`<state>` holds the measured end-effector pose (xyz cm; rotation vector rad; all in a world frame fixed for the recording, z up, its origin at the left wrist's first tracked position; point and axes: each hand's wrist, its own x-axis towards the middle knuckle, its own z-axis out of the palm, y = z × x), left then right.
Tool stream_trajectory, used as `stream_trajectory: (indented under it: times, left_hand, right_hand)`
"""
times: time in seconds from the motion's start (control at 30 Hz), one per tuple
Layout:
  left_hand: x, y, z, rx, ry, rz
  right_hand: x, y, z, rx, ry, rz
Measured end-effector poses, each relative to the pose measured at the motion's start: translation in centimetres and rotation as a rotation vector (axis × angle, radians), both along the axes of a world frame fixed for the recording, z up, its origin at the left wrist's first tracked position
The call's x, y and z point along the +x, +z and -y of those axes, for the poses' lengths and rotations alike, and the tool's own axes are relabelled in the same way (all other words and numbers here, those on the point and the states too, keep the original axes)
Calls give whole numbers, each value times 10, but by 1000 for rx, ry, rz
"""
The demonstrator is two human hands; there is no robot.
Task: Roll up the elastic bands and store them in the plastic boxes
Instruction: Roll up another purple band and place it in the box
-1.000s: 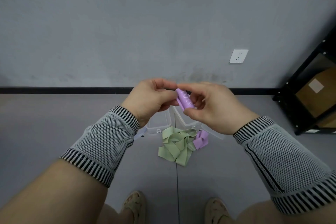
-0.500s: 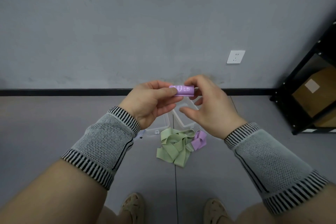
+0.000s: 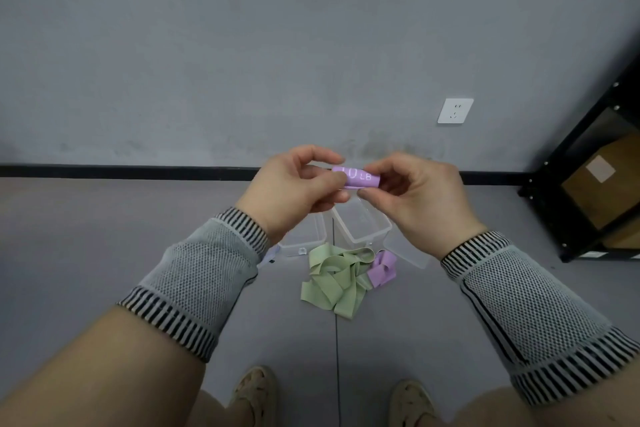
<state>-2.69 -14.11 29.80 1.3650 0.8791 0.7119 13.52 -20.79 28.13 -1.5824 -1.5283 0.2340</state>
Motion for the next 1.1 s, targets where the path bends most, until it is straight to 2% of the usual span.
stream_trajectory:
  times: [0.13,0.23,0.4,0.63,0.8,0.9,1.1]
  left_hand:
    - [1,-11,5,513,-15,-281]
    - [2,-13,5,720,35,-380]
    - [6,-14,4,748,8,-376]
    - [8,-15,5,753,-5,-338]
    - [9,-11,8,726,-90,-255]
    - [9,-11,8,695,-109,-259]
    - [5,-19,2,679,-96,-345]
  right_hand:
    - [2,0,-1,-52,-1,-40]
    - [2,1,0,-86,13,-83]
    - [5,1,3,-143,34,-184]
    - [10,7,5,-187,120,-743]
    - [21,10,7,-232,225,-945]
    - [22,6,7,-240,216,-883]
    - [15,0,6,-219,139,-319]
